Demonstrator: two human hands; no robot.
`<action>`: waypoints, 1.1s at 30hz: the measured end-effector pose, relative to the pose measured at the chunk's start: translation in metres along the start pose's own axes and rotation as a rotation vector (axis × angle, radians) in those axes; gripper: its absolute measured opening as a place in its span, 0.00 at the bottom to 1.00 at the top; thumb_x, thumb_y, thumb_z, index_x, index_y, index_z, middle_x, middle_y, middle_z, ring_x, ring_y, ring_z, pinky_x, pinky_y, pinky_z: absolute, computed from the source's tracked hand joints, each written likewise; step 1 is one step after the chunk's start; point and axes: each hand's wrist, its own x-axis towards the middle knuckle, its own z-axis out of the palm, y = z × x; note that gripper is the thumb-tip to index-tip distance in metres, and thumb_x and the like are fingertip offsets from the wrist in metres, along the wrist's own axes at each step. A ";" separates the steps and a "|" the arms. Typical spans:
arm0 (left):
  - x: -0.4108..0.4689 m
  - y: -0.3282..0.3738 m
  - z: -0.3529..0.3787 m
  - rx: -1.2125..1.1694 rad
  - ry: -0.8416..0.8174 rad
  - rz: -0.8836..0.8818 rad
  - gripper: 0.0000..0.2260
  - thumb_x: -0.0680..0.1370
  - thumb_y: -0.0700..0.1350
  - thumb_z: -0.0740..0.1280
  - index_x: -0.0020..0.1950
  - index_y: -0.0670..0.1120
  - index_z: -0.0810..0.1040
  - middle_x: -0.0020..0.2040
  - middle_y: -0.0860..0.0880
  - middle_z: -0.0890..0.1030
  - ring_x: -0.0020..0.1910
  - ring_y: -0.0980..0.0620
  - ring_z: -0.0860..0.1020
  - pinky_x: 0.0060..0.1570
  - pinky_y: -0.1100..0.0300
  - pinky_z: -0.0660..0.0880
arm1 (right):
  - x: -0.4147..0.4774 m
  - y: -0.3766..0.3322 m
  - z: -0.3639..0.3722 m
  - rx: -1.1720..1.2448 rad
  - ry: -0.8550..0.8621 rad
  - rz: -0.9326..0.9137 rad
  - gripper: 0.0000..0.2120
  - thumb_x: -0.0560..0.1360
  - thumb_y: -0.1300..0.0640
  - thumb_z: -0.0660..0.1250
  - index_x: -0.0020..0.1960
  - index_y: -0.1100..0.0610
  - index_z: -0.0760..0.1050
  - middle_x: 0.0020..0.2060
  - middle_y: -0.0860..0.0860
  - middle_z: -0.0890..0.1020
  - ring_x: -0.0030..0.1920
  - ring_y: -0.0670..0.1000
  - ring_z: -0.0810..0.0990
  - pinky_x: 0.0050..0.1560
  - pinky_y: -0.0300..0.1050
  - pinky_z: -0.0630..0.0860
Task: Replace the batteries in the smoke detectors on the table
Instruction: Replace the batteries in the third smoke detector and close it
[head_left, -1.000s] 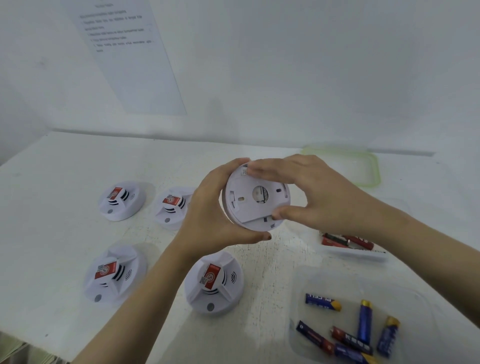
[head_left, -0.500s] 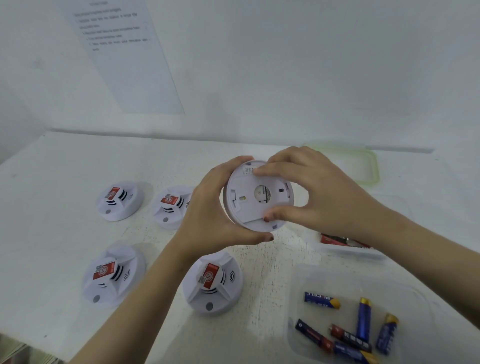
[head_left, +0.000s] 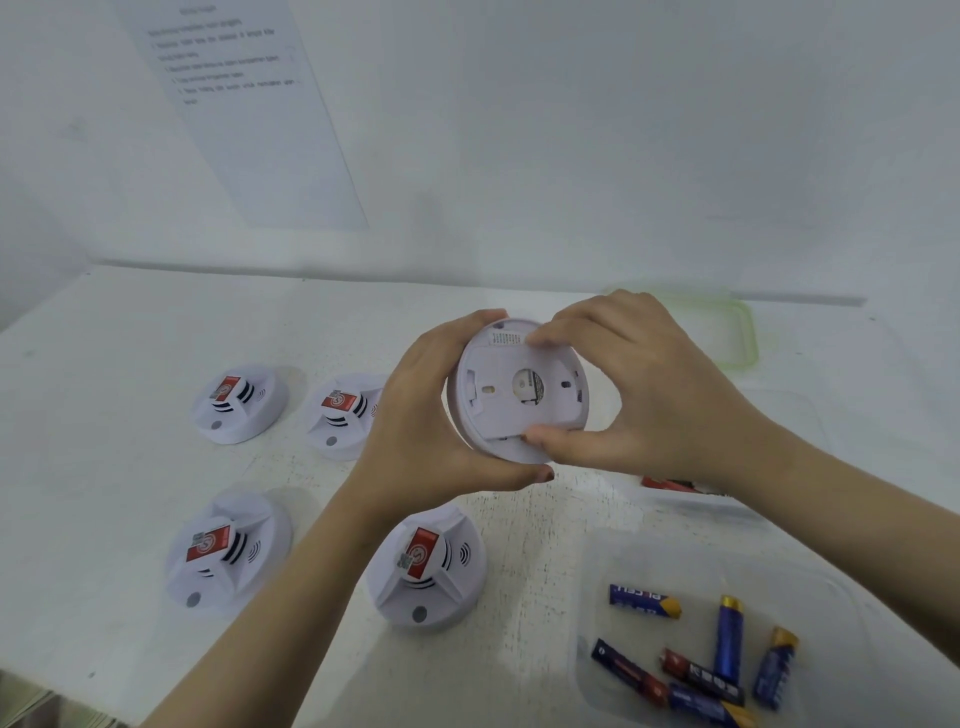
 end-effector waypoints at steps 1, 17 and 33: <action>0.000 0.000 0.001 0.010 0.011 0.013 0.44 0.55 0.60 0.78 0.68 0.49 0.70 0.64 0.54 0.75 0.63 0.56 0.74 0.62 0.55 0.73 | 0.000 0.000 0.001 0.005 0.006 0.013 0.27 0.66 0.40 0.69 0.55 0.58 0.77 0.48 0.50 0.79 0.47 0.53 0.76 0.52 0.47 0.68; 0.008 0.008 0.005 -0.041 0.060 -0.035 0.44 0.55 0.56 0.81 0.65 0.58 0.62 0.63 0.53 0.73 0.62 0.52 0.74 0.58 0.52 0.75 | -0.002 -0.007 0.006 0.682 0.032 0.449 0.27 0.70 0.47 0.72 0.65 0.44 0.66 0.54 0.41 0.77 0.51 0.41 0.79 0.47 0.36 0.78; 0.006 0.013 0.009 -0.121 -0.217 -0.025 0.55 0.67 0.46 0.79 0.77 0.52 0.39 0.75 0.48 0.62 0.73 0.52 0.64 0.65 0.67 0.65 | -0.008 -0.009 0.023 1.632 -0.198 0.863 0.17 0.79 0.62 0.58 0.67 0.53 0.71 0.57 0.59 0.81 0.56 0.61 0.80 0.51 0.53 0.79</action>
